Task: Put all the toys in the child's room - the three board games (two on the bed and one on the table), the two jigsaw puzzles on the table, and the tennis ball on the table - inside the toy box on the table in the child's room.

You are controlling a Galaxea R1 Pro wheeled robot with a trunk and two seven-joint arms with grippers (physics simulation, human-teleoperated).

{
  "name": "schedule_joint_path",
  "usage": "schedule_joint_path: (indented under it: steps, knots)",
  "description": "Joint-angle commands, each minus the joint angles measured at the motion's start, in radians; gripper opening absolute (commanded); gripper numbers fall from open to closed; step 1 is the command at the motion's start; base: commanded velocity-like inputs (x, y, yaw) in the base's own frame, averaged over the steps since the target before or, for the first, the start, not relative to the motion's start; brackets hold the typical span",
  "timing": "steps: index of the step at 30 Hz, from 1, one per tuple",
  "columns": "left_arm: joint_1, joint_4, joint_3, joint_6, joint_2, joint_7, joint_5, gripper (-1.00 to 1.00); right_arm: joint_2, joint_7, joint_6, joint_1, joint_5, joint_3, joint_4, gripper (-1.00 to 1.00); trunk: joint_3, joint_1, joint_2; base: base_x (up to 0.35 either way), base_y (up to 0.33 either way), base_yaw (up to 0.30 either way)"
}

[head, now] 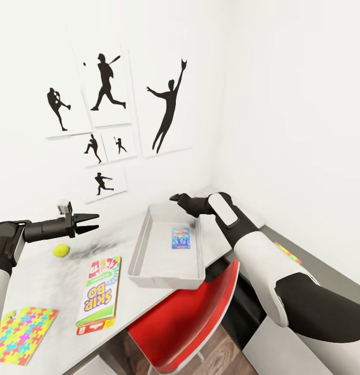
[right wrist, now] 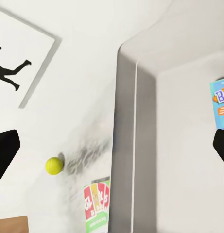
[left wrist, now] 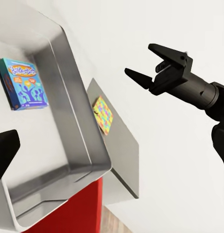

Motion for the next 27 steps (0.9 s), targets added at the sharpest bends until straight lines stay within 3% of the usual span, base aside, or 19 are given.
schedule_joint_path:
  steps: [1, 27]
  knots:
    - [-0.001, -0.001, 0.002, 0.01, 0.0, -0.009, -0.011, 1.0, 0.0, -0.01, 0.001, -0.001, -0.01, 0.001, -0.001, 1.0, 0.0, 0.001, -0.002, -0.005, 0.0, 0.0]
    - [0.0, -0.001, 0.001, 0.01, 0.001, -0.009, -0.011, 1.0, 0.0, -0.01, -0.022, 0.001, -0.01, 0.002, 0.0, 1.0, 0.043, 0.001, -0.002, -0.115, 0.003, 0.0]
